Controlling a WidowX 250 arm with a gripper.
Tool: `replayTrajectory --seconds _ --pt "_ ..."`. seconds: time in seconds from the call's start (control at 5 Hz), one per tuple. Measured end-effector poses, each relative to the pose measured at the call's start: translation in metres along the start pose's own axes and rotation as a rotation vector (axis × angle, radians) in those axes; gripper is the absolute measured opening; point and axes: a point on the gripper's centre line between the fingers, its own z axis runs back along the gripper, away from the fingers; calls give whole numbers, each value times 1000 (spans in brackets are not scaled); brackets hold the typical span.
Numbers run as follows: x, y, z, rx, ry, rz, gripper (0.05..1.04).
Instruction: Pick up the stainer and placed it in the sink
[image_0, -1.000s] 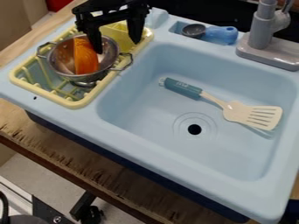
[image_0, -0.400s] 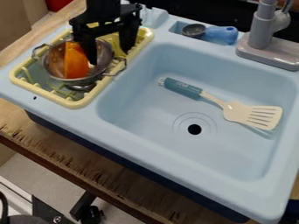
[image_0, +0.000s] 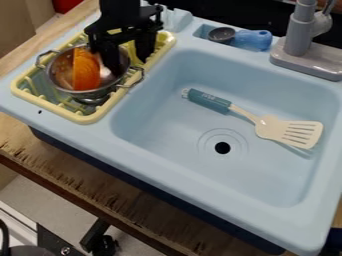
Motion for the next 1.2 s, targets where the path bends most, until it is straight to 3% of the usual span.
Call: replayTrajectory --seconds 0.2,0.4,0.6,0.8,1.2 --pt "0 0 0 -3 -2 35 408" --pt "1 -1 2 -9 -7 71 249" --pt "3 1 6 13 -12 134 188" --pt "2 0 8 87 21 161 112" --pt "1 -5 0 259 83 218 77"
